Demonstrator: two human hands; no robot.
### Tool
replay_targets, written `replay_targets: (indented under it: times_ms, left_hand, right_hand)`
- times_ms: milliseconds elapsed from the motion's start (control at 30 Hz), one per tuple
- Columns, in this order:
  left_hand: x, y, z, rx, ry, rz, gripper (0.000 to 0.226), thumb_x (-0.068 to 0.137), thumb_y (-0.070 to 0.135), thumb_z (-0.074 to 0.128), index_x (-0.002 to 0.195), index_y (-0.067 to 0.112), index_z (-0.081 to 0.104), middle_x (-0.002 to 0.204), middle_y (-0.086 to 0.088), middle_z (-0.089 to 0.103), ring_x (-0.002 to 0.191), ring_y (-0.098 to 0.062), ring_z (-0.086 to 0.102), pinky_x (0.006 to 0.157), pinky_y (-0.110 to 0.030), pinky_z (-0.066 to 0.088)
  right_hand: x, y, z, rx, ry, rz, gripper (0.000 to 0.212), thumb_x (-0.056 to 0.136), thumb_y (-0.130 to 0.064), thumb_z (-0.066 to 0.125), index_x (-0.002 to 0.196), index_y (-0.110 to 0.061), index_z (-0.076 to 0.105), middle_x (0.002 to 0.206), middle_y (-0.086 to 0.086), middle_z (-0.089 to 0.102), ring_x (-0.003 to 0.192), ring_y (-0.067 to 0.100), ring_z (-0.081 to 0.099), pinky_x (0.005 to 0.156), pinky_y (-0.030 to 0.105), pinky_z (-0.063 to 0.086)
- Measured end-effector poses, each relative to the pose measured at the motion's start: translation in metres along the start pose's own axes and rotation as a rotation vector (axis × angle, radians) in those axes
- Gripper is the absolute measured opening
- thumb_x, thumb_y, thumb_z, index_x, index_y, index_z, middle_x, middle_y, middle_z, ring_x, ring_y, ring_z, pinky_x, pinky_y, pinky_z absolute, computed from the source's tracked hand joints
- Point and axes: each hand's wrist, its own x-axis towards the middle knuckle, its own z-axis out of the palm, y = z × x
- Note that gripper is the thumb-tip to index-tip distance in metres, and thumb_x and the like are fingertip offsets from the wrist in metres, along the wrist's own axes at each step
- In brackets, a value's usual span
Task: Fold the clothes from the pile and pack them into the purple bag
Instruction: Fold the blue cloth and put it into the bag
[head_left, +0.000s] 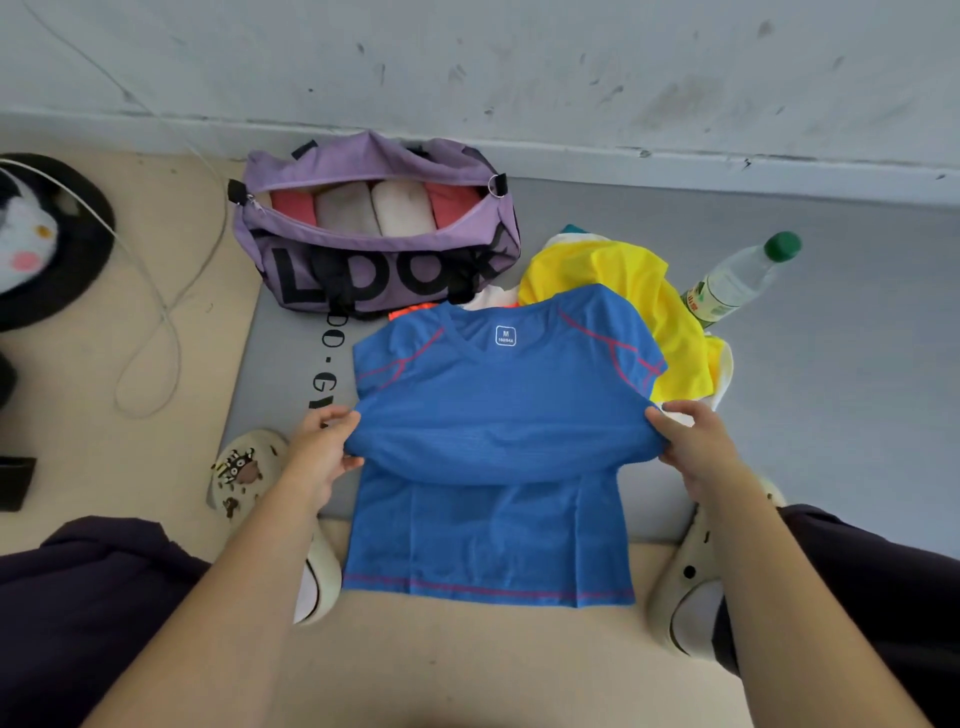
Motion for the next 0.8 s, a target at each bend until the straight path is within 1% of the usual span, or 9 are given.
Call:
replay_targets:
  times_ms: [67, 167, 300, 400, 533, 600, 667, 733, 800]
  left_hand:
    - [-0.003, 0.002, -0.002, -0.006, -0.054, 0.035, 0.030, 0.097, 0.016, 0.060, 0.126, 0.025, 0.056, 0.116, -0.008, 0.062, 0.092, -0.024, 0.067, 0.054, -0.028, 0.055]
    - [-0.005, 0.013, -0.005, 0.028, -0.164, 0.085, 0.025, 0.097, 0.011, 0.059, 0.114, 0.028, 0.066, 0.113, -0.007, 0.063, 0.095, -0.026, 0.062, 0.053, -0.023, 0.056]
    - [-0.002, 0.029, -0.014, 0.112, -0.234, 0.163, 0.027, 0.090, 0.004, 0.067, 0.107, 0.024, 0.072, 0.113, -0.011, 0.066, 0.096, -0.023, 0.065, 0.062, -0.020, 0.058]
    - [0.005, 0.037, -0.018, 0.217, -0.142, 0.237, 0.027, 0.089, 0.002, 0.068, 0.103, 0.025, 0.072, 0.114, -0.011, 0.070, 0.093, -0.019, 0.068, 0.062, -0.018, 0.057]
    - [0.009, 0.040, -0.016, 0.467, 0.046, 0.357, 0.011, 0.087, 0.013, 0.072, 0.089, 0.024, 0.071, 0.092, -0.008, 0.075, 0.082, -0.027, 0.070, 0.075, -0.035, 0.060]
    - [0.006, 0.045, -0.016, 0.592, 0.118, 0.465, 0.008, 0.085, 0.021, 0.075, 0.081, 0.026, 0.069, 0.078, 0.004, 0.070, 0.073, -0.020, 0.067, 0.068, -0.026, 0.055]
    - [0.003, 0.053, -0.015, 0.677, 0.164, 0.573, 0.011, 0.084, 0.024, 0.075, 0.078, 0.026, 0.066, 0.081, 0.011, 0.064, 0.073, -0.009, 0.060, 0.065, -0.016, 0.043]
    - [-0.001, 0.066, -0.014, 0.567, 0.116, 0.571, 0.011, 0.084, 0.023, 0.072, 0.077, 0.022, 0.064, 0.094, 0.014, 0.066, 0.086, -0.005, 0.060, 0.077, -0.017, 0.040]
    - [-0.011, 0.082, -0.011, 0.257, -0.042, 0.486, 0.012, 0.085, 0.018, 0.068, 0.074, 0.019, 0.062, 0.087, 0.013, 0.069, 0.081, -0.006, 0.061, 0.075, -0.020, 0.043]
  right_hand:
    - [-0.004, -0.004, -0.002, 0.058, -0.076, -0.025, 0.022, 0.089, -0.015, 0.068, 0.107, -0.026, 0.062, 0.106, 0.001, 0.061, 0.086, 0.021, 0.061, 0.069, 0.030, 0.049]
    - [-0.007, -0.015, -0.008, 0.081, -0.256, -0.067, 0.022, 0.088, -0.002, 0.065, 0.098, -0.022, 0.069, 0.089, -0.003, 0.070, 0.084, 0.014, 0.063, 0.075, 0.026, 0.047]
    - [-0.010, -0.031, -0.014, -0.034, -0.221, -0.187, 0.024, 0.083, 0.004, 0.068, 0.094, -0.017, 0.072, 0.091, -0.001, 0.072, 0.077, 0.001, 0.066, 0.067, 0.011, 0.050]
    - [-0.007, -0.040, -0.015, -0.287, -0.074, -0.284, 0.020, 0.084, -0.005, 0.071, 0.095, -0.021, 0.073, 0.085, -0.005, 0.070, 0.060, -0.006, 0.058, 0.053, 0.006, 0.040]
    - [-0.009, -0.048, -0.008, -0.442, 0.024, -0.396, 0.012, 0.088, -0.010, 0.066, 0.088, -0.021, 0.071, 0.074, -0.002, 0.069, 0.061, 0.000, 0.061, 0.064, 0.018, 0.042]
    - [-0.012, -0.054, -0.005, -0.465, 0.060, -0.466, 0.012, 0.090, -0.011, 0.062, 0.086, -0.020, 0.068, 0.077, 0.003, 0.069, 0.063, 0.001, 0.064, 0.062, 0.015, 0.042]
    - [-0.015, -0.064, -0.003, -0.451, 0.084, -0.516, 0.011, 0.091, -0.010, 0.059, 0.086, -0.017, 0.065, 0.094, 0.011, 0.066, 0.079, 0.020, 0.067, 0.061, 0.015, 0.044]
    - [-0.019, -0.075, -0.002, -0.242, 0.030, -0.469, 0.017, 0.094, -0.007, 0.055, 0.084, -0.019, 0.062, 0.101, 0.013, 0.061, 0.081, 0.025, 0.064, 0.058, 0.015, 0.049]
    - [-0.027, -0.087, -0.005, -0.014, -0.092, -0.445, 0.023, 0.096, -0.004, 0.050, 0.081, -0.020, 0.058, 0.089, 0.008, 0.058, 0.074, 0.015, 0.061, 0.064, 0.016, 0.048]
